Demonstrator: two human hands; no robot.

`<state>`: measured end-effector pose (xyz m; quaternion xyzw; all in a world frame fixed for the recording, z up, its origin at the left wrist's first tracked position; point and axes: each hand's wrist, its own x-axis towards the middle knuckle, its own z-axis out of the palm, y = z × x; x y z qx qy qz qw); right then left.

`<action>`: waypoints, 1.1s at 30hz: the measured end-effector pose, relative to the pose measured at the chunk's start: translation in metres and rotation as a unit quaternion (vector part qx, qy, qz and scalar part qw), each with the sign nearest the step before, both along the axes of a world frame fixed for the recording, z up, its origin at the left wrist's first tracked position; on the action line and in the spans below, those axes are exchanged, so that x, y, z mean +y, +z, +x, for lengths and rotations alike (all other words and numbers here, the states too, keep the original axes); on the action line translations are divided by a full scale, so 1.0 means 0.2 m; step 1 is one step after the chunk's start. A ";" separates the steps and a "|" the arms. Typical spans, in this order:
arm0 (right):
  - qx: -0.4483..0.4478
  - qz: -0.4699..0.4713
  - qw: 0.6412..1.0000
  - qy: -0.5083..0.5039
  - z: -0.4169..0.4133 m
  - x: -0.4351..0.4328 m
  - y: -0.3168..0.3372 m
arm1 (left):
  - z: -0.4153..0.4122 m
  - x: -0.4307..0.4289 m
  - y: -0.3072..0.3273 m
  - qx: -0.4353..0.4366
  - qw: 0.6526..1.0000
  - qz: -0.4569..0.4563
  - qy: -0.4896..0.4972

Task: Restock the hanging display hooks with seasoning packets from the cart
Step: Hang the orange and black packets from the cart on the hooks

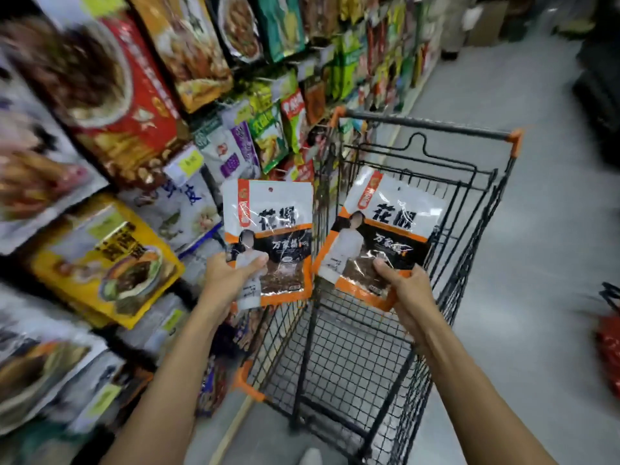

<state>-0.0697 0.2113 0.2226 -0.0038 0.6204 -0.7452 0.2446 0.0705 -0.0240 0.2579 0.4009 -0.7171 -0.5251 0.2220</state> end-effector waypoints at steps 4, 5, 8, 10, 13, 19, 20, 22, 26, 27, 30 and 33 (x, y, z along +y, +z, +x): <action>0.082 -0.030 0.993 0.077 0.20 -0.10 0.27 | 0.42 0.03 0.32 0.018 0.994 -0.064 0.084; 0.096 -0.036 0.990 0.100 0.26 -0.13 0.33 | 0.54 0.03 0.39 0.027 0.992 -0.066 0.101; 0.138 -0.048 0.974 0.172 0.47 -0.25 0.50 | 0.88 0.04 0.57 0.073 0.983 -0.079 0.146; 0.166 -0.062 0.958 0.226 0.62 -0.33 0.60 | 1.11 0.07 0.69 0.088 0.971 -0.105 0.196; 0.201 -0.072 0.930 0.298 0.87 -0.44 0.72 | 1.46 0.14 0.84 0.109 0.953 -0.117 0.257; 0.260 -0.097 0.872 0.402 1.52 -0.65 0.89 | 2.26 0.31 1.02 0.100 0.924 -0.157 0.335; 0.260 -0.101 0.863 0.422 1.65 -0.67 0.91 | 2.41 0.34 1.03 0.099 0.916 -0.154 0.356; 0.263 -0.114 0.839 0.462 1.92 -0.71 0.93 | 2.70 0.42 1.06 0.108 0.904 -0.164 0.379; 0.234 -0.154 0.803 0.527 2.49 -0.73 0.92 | 3.25 0.58 1.09 0.092 0.887 -0.172 0.418; 0.225 -0.161 0.797 0.537 2.63 -0.73 0.92 | 3.39 0.62 1.08 0.094 0.881 -0.183 0.426; 0.201 -0.171 0.787 0.558 3.02 -0.73 0.88 | 3.78 0.71 1.05 0.069 0.866 -0.193 0.455; 0.206 -0.157 0.763 0.592 3.35 -0.75 0.86 | 4.11 0.78 1.02 0.059 0.850 -0.191 0.487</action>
